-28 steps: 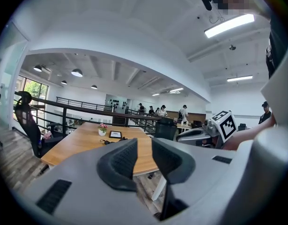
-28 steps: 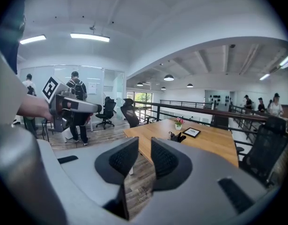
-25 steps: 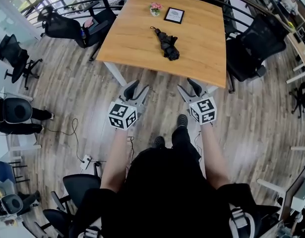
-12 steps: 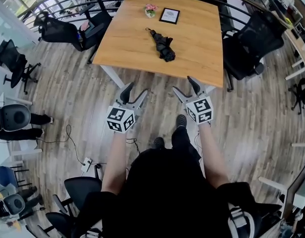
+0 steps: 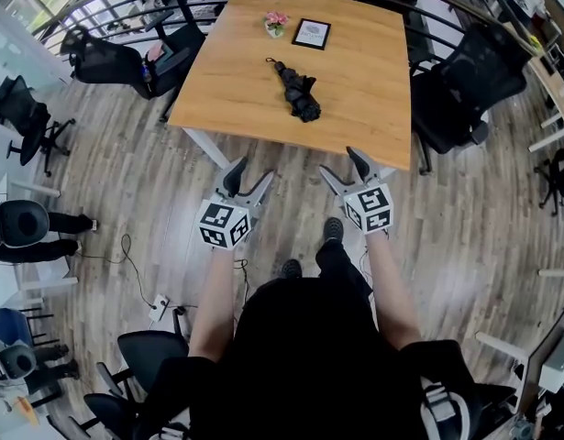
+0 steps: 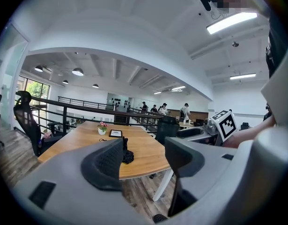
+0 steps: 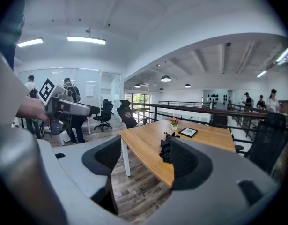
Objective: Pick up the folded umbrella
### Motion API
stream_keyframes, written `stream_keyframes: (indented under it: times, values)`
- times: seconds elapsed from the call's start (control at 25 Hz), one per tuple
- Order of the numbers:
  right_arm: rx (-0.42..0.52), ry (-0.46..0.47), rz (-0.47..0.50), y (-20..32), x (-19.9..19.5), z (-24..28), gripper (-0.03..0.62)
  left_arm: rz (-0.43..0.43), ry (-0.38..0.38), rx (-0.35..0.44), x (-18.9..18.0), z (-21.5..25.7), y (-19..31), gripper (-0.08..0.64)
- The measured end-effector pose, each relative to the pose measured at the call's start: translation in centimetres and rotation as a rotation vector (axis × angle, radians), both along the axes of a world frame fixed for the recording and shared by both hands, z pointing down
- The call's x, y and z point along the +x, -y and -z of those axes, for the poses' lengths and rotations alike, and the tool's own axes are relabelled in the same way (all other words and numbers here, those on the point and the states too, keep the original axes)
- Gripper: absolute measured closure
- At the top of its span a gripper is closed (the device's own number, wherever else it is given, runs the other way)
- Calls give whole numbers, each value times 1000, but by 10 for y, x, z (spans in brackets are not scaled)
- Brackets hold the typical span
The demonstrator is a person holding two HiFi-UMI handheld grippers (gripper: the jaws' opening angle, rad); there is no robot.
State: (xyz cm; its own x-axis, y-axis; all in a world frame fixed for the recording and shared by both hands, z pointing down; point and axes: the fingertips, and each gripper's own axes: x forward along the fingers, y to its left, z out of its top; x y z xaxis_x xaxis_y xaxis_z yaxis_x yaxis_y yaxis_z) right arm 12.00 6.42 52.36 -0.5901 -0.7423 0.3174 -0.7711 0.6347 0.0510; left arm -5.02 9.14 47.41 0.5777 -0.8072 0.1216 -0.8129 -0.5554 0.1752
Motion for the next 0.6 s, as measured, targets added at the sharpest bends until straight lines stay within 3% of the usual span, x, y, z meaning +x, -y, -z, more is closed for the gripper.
stream_keyframes:
  times: [0.6]
  values:
    - [-28,16,80,93,22,-10,259,76,9,-22,30,-9,82,279]
